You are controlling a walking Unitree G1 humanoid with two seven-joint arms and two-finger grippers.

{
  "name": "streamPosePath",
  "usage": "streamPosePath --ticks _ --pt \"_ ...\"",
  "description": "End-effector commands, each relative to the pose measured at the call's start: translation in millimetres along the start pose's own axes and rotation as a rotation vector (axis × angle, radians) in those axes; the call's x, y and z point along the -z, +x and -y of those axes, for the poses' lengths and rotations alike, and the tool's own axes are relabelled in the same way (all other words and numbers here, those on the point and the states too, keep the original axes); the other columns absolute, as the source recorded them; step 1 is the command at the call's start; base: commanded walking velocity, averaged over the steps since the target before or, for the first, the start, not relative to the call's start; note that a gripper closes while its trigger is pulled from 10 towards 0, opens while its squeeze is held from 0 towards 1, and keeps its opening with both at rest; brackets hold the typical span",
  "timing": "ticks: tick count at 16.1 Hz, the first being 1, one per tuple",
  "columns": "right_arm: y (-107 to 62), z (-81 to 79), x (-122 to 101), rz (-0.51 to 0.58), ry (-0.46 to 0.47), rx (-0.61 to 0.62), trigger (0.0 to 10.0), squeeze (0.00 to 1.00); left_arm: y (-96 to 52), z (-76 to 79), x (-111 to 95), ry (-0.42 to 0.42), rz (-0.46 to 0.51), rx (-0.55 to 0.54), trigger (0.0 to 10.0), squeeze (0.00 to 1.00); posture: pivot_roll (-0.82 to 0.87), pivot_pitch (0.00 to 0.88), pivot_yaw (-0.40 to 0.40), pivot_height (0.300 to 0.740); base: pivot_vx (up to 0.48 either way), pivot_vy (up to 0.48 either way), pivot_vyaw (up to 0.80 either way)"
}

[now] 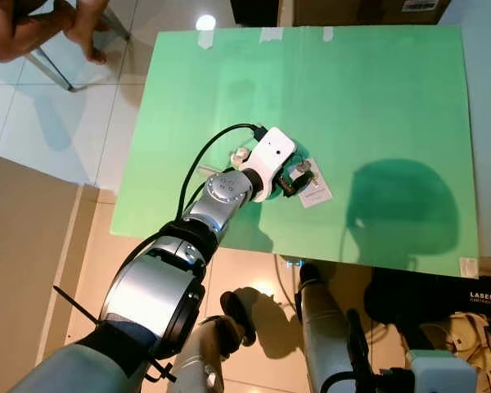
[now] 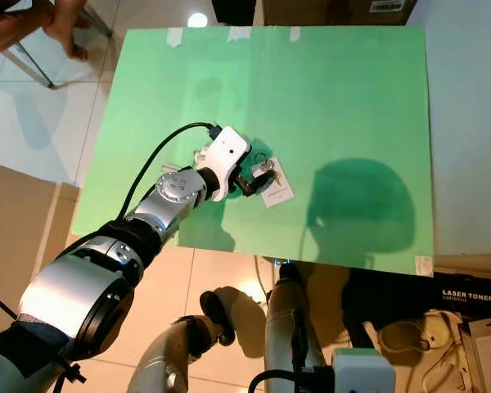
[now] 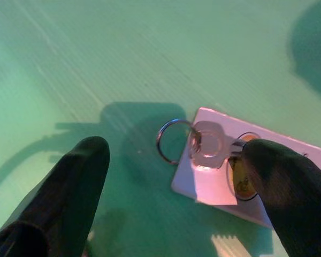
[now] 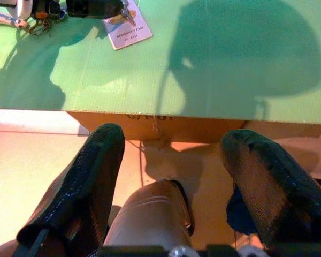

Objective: Hang keys on a hook

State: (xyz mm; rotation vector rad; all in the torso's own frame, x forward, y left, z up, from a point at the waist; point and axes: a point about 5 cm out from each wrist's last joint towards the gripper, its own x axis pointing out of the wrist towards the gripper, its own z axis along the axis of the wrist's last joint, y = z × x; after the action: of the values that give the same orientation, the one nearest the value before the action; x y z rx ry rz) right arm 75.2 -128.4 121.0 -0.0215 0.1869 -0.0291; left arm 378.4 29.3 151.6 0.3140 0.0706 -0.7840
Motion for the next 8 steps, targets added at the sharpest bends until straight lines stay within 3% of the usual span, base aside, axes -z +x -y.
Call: streamPosePath --ticks 1,3,8 --pt "-5.0 -3.5 3.1 -0.036 0.011 -0.007 10.0 0.0 -2.7 2.2 13.5 -0.025 -0.054 0.0 10.0 0.0 -0.66 0.499 0.226 0.74 0.0 0.0 0.0" --pt "-5.7 -4.8 3.4 -0.037 0.014 -0.004 10.0 0.0 -3.3 1.5 15.0 -0.03 -0.058 -0.011 10.0 0.0 -0.66 0.5 0.226 0.74 0.0 0.0 0.0" --pt "-7.2 -6.8 5.1 -0.046 0.016 0.005 10.0 0.0 -2.4 -0.2 16.1 -0.137 -0.061 -0.07 10.0 0.0 -0.66 0.501 0.224 0.74 0.0 0.0 0.0"
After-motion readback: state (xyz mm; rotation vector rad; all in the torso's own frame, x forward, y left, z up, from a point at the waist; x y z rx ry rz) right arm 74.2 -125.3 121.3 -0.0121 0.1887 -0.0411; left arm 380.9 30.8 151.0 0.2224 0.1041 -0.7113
